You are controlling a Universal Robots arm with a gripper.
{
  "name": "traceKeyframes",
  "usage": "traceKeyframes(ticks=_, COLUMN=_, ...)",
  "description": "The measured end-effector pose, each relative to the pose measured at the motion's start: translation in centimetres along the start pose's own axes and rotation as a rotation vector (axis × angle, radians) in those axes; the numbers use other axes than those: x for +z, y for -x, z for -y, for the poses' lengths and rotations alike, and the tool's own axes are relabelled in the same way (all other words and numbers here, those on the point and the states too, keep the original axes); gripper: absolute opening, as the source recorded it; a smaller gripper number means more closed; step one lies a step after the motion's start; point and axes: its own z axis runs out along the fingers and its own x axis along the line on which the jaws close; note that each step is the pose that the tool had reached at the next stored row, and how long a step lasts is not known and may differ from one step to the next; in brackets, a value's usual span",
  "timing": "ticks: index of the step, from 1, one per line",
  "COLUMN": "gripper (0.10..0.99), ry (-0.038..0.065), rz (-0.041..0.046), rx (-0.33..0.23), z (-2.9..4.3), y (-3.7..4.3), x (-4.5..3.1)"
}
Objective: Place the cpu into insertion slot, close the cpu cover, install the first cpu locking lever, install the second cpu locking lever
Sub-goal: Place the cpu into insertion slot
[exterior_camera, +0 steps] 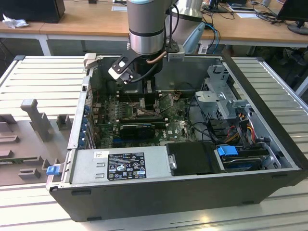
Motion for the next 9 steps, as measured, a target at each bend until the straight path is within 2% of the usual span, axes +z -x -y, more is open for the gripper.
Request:
traceKeyframes(ticks=2, gripper=0.529, ry=0.0, rz=-0.0004, rx=-0.003, z=0.09, y=-0.35, x=0.34)
traceKeyframes(ticks=9, gripper=0.529, ry=0.0, rz=-0.0004, rx=-0.003, z=0.66, y=-0.84, x=1.68)
